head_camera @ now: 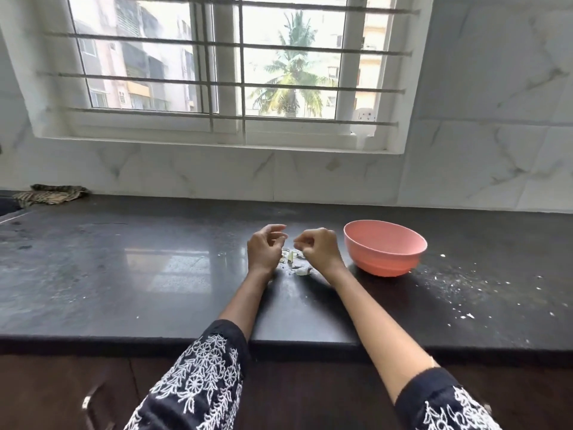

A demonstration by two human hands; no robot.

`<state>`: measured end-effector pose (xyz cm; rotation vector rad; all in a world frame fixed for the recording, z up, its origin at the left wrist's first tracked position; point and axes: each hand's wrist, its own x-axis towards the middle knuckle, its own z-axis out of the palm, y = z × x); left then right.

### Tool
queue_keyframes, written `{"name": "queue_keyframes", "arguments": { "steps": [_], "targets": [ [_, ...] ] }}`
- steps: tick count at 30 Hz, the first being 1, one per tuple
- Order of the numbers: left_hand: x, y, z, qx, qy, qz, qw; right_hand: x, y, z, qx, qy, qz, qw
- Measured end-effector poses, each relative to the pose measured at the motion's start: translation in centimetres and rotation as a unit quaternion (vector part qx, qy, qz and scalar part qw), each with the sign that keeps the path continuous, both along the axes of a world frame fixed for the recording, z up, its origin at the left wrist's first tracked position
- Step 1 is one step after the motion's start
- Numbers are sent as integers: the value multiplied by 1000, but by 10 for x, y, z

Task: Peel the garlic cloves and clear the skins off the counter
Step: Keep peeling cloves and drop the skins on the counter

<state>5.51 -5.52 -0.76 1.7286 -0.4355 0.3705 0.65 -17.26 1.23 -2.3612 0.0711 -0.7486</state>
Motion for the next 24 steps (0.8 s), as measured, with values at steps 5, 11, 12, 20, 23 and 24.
{"name": "queue_keyframes", "arguments": {
  "steps": [5,11,12,20,23,24],
  "targets": [
    [-4,0,8,-57,6,-74,996,-7,5,7,467,-1,146,872],
    [-8,-4,10,-90,38,-113,989,-5,3,6,530,2,157,833],
    [-7,-3,10,-91,42,-117,988,-5,4,6,528,2,152,835],
    [-13,-3,12,-133,89,-141,977,-2,7,3,393,-46,65,916],
    [-12,-2,13,-158,120,-159,967,1,6,3,302,-113,59,945],
    [-12,-2,14,-163,128,-169,964,2,6,3,278,-120,63,951]
  ]
}}
